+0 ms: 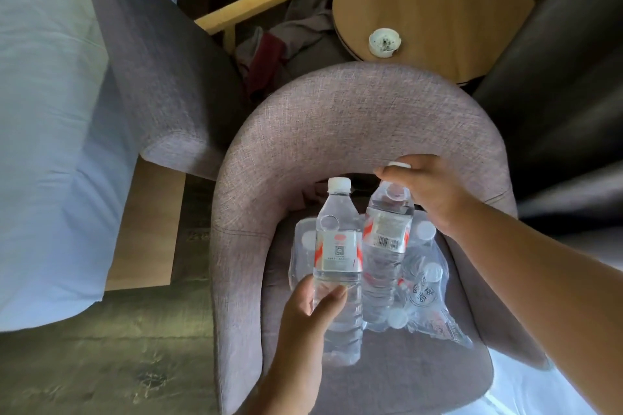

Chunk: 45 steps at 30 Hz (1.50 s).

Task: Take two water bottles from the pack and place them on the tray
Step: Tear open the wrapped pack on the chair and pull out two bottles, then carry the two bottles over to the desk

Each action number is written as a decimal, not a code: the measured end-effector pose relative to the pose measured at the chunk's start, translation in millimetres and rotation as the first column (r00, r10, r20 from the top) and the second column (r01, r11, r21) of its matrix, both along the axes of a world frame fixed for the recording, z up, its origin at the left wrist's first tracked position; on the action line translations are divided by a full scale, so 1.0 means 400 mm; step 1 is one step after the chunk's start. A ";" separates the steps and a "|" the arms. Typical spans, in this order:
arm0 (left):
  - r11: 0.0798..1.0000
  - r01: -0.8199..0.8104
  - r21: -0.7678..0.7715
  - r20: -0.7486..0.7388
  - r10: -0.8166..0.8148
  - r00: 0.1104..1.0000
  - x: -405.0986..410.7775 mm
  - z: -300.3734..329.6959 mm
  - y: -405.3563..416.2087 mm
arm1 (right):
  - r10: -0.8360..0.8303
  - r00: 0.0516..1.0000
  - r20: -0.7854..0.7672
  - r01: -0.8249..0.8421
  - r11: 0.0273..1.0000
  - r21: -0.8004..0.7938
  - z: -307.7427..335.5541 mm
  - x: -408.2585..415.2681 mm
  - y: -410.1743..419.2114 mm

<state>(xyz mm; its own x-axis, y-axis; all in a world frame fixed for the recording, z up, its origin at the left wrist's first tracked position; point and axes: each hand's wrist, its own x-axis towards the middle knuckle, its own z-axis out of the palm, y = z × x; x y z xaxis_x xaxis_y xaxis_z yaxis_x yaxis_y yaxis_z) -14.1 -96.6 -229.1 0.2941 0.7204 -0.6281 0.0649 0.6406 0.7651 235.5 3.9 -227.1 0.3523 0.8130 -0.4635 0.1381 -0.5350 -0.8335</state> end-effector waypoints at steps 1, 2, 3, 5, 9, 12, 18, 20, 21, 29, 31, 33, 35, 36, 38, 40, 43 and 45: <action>0.999 -0.017 -0.037 0.053 0.019 0.998 0.004 -0.003 -0.002 | -0.018 1.000 -0.022 0.018 1.000 -0.003 -0.003 -0.004 0.000; 0.996 -0.024 -0.089 0.130 0.035 0.991 0.010 0.000 -0.002 | -0.038 0.999 -0.032 0.038 0.999 -0.002 -0.004 -0.008 -0.001; 0.988 -0.018 -0.155 0.219 0.052 0.974 0.015 0.001 -0.001 | -0.062 0.998 -0.019 0.062 0.998 0.003 -0.006 -0.013 -0.004; 0.957 -0.014 -0.290 0.352 0.120 0.928 0.024 0.013 0.011 | -0.118 0.988 0.095 0.116 0.993 0.031 -0.002 -0.038 -0.024; 0.934 -0.072 -0.350 0.390 0.215 0.895 0.047 0.013 0.024 | -0.309 0.907 0.286 0.283 0.951 0.128 0.013 -0.130 -0.139; 0.919 -0.119 -0.376 0.376 0.269 0.887 0.048 0.003 0.024 | -0.345 0.876 0.337 0.307 0.938 0.160 -0.006 -0.213 -0.243; 0.913 -0.165 -0.374 0.288 0.283 0.915 0.044 -0.034 0.008 | -0.403 0.915 -0.024 0.403 0.912 0.076 -0.010 -0.290 -0.332; 0.911 -0.159 -0.380 0.267 0.273 0.924 0.042 -0.035 0.003 | -0.486 0.873 -0.039 0.486 0.874 -0.002 -0.020 -0.282 -0.348; 0.912 -0.159 -0.378 0.259 0.269 0.928 0.041 -0.039 0.002 | -0.451 0.892 -0.028 0.451 0.893 -0.001 -0.029 -0.280 -0.355; 0.930 -0.141 -0.340 0.260 0.237 0.936 0.051 -0.040 0.011 | -0.327 0.919 -0.221 0.326 0.945 -0.040 -0.031 -0.256 -0.316; 0.938 -0.138 -0.318 0.224 0.216 0.951 0.049 -0.025 0.018 | -0.333 0.912 -0.241 0.326 0.943 -0.068 -0.020 -0.254 -0.309; 0.955 -0.117 -0.273 0.205 0.177 0.963 0.040 0.006 0.020 | -0.308 0.914 -0.265 0.296 0.951 -0.084 0.004 -0.257 -0.309; 0.975 -0.090 -0.203 0.165 0.125 0.978 0.034 0.048 0.030 | -0.311 0.896 -0.316 0.303 0.950 -0.074 0.043 -0.256 -0.312; 0.982 -0.083 -0.169 0.153 0.109 0.982 0.030 0.080 0.035 | -0.310 0.886 -0.345 0.309 0.949 -0.061 0.074 -0.257 -0.314; 0.992 -0.081 -0.096 0.172 0.097 0.980 0.025 0.145 0.041 | -0.291 0.871 -0.396 0.303 0.952 -0.033 0.149 -0.256 -0.320; 0.996 -0.083 -0.040 0.215 0.090 0.972 0.024 0.242 0.045 | -0.271 0.858 -0.437 0.305 0.952 0.007 0.251 -0.252 -0.324; 0.991 -0.095 0.096 0.266 0.066 0.962 0.020 0.414 0.046 | -0.200 0.880 -0.431 0.279 0.952 0.127 0.443 -0.241 -0.331; 0.975 -0.117 0.189 0.261 0.065 0.963 0.017 0.537 0.034 | -0.125 0.903 -0.412 0.231 0.948 0.219 0.577 -0.236 -0.348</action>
<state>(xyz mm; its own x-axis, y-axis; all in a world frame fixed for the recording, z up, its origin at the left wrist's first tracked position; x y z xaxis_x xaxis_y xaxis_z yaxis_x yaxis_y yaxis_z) -7.5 -83.0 -14.2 0.3505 0.8553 -0.3816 -0.1976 0.4658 0.8626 141.1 -135.3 3.8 0.3377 0.8624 -0.3772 -0.3019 -0.2803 -0.9112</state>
